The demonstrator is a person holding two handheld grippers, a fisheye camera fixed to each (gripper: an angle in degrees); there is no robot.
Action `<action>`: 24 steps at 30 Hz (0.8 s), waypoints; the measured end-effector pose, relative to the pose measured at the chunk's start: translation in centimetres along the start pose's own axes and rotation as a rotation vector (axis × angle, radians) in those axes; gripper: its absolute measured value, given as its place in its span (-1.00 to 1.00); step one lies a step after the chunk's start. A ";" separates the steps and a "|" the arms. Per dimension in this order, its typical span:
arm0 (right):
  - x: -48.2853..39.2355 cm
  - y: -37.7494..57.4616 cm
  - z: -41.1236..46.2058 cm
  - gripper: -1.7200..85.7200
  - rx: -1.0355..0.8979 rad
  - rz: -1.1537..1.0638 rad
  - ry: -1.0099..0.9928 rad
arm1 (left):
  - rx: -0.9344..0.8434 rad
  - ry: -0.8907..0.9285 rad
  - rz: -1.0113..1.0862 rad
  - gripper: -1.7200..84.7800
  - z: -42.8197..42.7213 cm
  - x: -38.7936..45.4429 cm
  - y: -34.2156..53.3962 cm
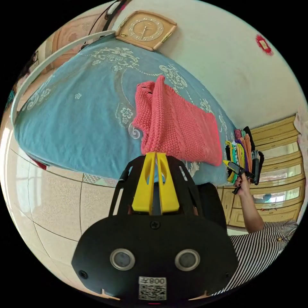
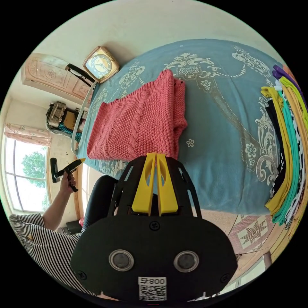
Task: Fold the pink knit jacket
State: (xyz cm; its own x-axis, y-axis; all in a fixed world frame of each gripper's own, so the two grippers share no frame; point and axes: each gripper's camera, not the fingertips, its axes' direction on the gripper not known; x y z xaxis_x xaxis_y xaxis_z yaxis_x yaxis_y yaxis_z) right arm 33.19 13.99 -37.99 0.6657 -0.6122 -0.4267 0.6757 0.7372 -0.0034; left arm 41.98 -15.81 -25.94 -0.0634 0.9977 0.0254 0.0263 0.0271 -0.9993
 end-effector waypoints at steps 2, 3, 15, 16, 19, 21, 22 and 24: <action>-0.6 0.3 0.3 -0.96 -0.003 -0.023 -0.055 | 0.015 0.134 -0.102 -0.86 0.0 -3.1 0.7; -1.0 0.2 0.5 -0.96 -0.006 -0.034 -0.062 | 0.013 0.167 -0.122 -0.85 0.1 -3.7 0.8; -9.8 -4.8 10.4 -0.96 -0.225 -0.259 0.012 | 0.047 0.525 -0.340 -0.75 0.6 -11.8 -0.2; -9.8 -5.0 10.6 -0.96 -0.218 -0.249 0.004 | 0.062 0.554 -0.358 -0.75 0.5 -12.5 -0.3; -9.6 -5.3 10.7 -0.96 -0.232 -0.246 -0.021 | 0.073 0.587 -0.371 -0.76 0.3 -13.6 -0.6; -9.7 -5.5 10.6 -0.96 -0.242 -0.248 -0.021 | 0.080 0.610 -0.379 -0.78 0.3 -14.1 -0.8; -10.1 -5.6 10.6 -0.96 -0.250 -0.253 -0.011 | 0.088 0.623 -0.378 -0.79 0.2 -14.4 -0.9; -10.8 -5.9 10.2 -0.96 -0.261 -0.261 0.014 | 0.099 0.638 -0.376 -0.80 -0.2 -14.8 -0.9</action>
State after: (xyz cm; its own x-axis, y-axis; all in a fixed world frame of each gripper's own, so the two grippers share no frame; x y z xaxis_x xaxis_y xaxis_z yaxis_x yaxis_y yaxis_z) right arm 25.24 13.37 -24.10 0.4758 -0.7869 -0.3930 0.7176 0.6056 -0.3439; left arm 43.05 -30.54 -25.41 0.5418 0.7654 0.3473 0.0252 0.3983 -0.9169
